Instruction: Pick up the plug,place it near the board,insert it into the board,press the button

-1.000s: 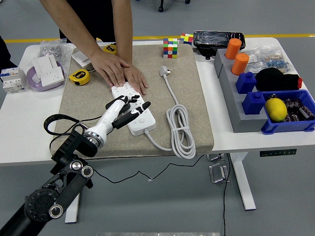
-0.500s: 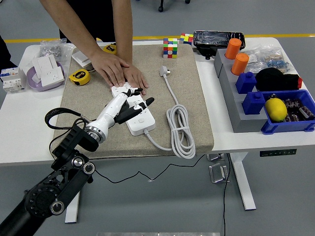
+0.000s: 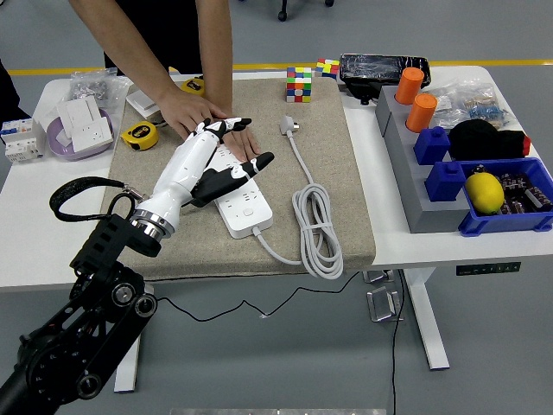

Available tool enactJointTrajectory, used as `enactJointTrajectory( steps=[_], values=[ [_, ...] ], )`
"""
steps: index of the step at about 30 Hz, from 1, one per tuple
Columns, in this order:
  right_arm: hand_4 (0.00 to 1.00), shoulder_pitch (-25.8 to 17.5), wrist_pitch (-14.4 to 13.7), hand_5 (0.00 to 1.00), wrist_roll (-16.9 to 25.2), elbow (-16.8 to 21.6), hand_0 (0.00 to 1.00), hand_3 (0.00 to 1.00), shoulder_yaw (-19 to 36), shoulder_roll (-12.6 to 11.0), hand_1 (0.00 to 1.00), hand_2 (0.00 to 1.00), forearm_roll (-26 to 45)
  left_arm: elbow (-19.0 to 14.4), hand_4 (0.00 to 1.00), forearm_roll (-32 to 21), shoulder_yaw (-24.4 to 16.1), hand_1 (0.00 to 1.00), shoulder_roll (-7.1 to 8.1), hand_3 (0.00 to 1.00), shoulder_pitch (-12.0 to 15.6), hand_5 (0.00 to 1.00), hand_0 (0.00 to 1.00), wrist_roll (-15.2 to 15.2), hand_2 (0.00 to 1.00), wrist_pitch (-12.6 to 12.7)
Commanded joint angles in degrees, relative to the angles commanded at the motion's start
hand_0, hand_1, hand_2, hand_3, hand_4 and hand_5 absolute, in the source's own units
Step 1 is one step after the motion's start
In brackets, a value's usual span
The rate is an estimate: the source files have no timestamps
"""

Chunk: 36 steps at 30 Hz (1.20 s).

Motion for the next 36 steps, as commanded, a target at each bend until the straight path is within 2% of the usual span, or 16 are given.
enactJointTrajectory(
  steps=[2, 3, 8, 9, 12, 36],
  values=[
    [0.998, 0.1, -0.04, 0.998, 0.04, 0.05, 0.998, 0.83, 0.27, 0.02, 0.889, 0.823, -0.08, 1.67, 0.998, 4.74, -1.03, 0.961, 0.11, 0.852, 0.13, 0.998, 0.998, 0.2, 0.893, -0.15],
    [0.998, 0.16, -0.04, 0.998, 0.04, 0.05, 0.998, 0.829, 0.32, 0.03, 0.889, 0.823, -0.1, 2.39, 0.998, 6.77, -1.47, 0.998, 0.16, 0.88, 0.17, 0.998, 0.998, 0.47, 0.972, -0.66],
    [0.998, 0.28, -0.08, 0.998, 0.03, 0.03, 0.998, 0.829, 0.47, -0.02, 0.889, 0.823, -0.07, 5.97, 0.998, 7.31, -2.6, 0.998, 0.15, 0.88, 0.0, 0.998, 0.998, 2.98, 0.972, -5.09],
    [0.998, 0.29, -0.08, 0.998, 0.03, 0.02, 0.998, 0.829, 0.5, -0.03, 0.89, 0.823, -0.07, 6.55, 0.998, 7.31, -2.71, 0.998, 0.05, 0.976, 0.0, 0.998, 0.998, 3.32, 0.998, -5.94],
    [0.998, 0.29, -0.1, 0.998, 0.03, -0.01, 0.998, 0.829, 0.62, 0.0, 0.89, 0.823, -0.07, 7.99, 0.998, 7.31, -2.71, 0.998, -0.22, 0.976, 0.31, 0.998, 0.998, 3.44, 0.998, -7.84],
    [0.998, 0.23, -0.21, 0.998, 0.14, 0.0, 0.998, 0.829, 0.82, 0.14, 0.889, 0.823, -0.2, 11.06, 0.998, 7.31, -2.98, 0.998, -0.28, 0.97, 0.8, 0.998, 0.998, 3.07, 0.998, -9.03]
  ],
)
